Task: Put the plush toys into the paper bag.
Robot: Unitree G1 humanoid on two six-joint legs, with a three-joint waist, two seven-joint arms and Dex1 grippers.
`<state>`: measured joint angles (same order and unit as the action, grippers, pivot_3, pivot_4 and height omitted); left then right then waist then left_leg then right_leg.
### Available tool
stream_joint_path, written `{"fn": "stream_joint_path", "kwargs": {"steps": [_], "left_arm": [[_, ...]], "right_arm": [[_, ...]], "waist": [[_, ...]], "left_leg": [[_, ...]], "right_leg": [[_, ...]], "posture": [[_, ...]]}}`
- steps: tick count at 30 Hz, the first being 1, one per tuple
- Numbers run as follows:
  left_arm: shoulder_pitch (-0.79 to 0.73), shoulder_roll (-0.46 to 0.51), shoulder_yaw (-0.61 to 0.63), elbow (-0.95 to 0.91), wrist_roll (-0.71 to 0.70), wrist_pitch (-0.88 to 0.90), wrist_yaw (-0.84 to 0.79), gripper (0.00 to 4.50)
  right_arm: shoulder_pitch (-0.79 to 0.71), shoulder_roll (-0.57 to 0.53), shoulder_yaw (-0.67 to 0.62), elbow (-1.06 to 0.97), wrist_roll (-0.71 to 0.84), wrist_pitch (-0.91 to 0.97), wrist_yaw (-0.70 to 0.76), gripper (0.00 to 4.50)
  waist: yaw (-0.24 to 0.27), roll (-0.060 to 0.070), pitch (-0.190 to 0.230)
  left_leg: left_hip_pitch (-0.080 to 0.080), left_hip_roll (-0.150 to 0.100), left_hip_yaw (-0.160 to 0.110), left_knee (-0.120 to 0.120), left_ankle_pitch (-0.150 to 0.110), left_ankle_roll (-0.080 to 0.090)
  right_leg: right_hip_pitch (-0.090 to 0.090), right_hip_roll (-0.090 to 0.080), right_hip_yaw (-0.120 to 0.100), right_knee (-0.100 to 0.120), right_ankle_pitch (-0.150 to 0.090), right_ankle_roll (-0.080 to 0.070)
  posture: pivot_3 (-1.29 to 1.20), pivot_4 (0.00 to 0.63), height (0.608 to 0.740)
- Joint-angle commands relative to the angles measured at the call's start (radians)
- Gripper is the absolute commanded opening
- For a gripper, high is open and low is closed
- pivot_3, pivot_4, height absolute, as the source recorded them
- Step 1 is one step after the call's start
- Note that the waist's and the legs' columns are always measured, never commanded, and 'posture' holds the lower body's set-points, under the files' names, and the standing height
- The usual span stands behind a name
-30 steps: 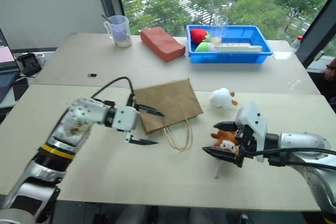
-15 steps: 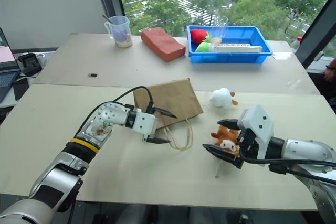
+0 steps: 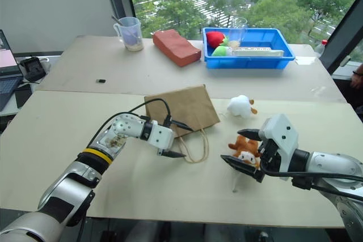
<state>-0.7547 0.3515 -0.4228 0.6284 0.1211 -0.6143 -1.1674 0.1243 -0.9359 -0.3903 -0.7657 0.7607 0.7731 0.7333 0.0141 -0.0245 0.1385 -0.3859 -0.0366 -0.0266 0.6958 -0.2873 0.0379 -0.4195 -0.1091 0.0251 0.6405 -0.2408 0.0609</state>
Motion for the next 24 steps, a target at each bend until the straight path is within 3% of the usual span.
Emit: {"fn": "stream_joint_path", "kwargs": {"steps": [1,3,13,16,24], "left_arm": [[-0.028,-0.026,-0.015,0.025,0.014,-0.041,0.017,4.45],[-0.028,-0.038,-0.012,0.029,-0.005,-0.045,0.011,4.45],[-0.008,-0.058,0.008,-0.028,-0.109,0.022,-0.075,0.01],[0.003,-0.062,0.048,-0.097,-0.199,0.174,-0.103,0.01],[0.007,0.0,0.192,-0.351,-0.465,0.781,-0.127,0.01]], "right_arm": [[-0.001,-0.007,-0.027,-0.019,0.004,-0.006,-0.001,4.5],[-0.002,-0.006,-0.029,-0.017,0.005,-0.005,-0.003,4.5],[-0.012,0.003,-0.015,-0.003,0.003,-0.007,-0.016,4.5],[-0.017,0.007,-0.006,-0.003,0.001,-0.01,-0.024,4.5],[-0.027,0.037,0.025,-0.007,-0.008,-0.012,-0.058,4.5]], "waist": [[0.0,0.0,0.0],[-0.001,0.0,0.0],[-0.003,0.0,0.0],[-0.003,0.0,0.0],[-0.008,0.0,0.0]], "left_leg": [[0.0,0.0,0.0,0.0,0.0,0.0],[0.0,0.0,0.0,0.0,0.0,0.0],[0.0,0.0,0.0,0.0,0.0,0.0],[0.0,0.0,0.0,0.0,0.0,0.0],[0.002,0.001,0.0,0.005,0.0,0.001]], "right_leg": [[0.0,0.0,0.0,0.0,0.0,0.0],[0.0,0.0,0.0,0.0,0.0,0.0],[0.0,0.0,0.0,0.0,0.0,0.001],[0.0,0.0,0.0,0.001,0.0,0.001],[0.002,0.001,0.001,0.005,0.001,0.001]], "posture": [[0.0,0.15,0.74],[0.0,0.15,0.74],[0.0,0.15,0.74],[0.0,0.15,0.74],[0.0,0.15,0.74]]}}
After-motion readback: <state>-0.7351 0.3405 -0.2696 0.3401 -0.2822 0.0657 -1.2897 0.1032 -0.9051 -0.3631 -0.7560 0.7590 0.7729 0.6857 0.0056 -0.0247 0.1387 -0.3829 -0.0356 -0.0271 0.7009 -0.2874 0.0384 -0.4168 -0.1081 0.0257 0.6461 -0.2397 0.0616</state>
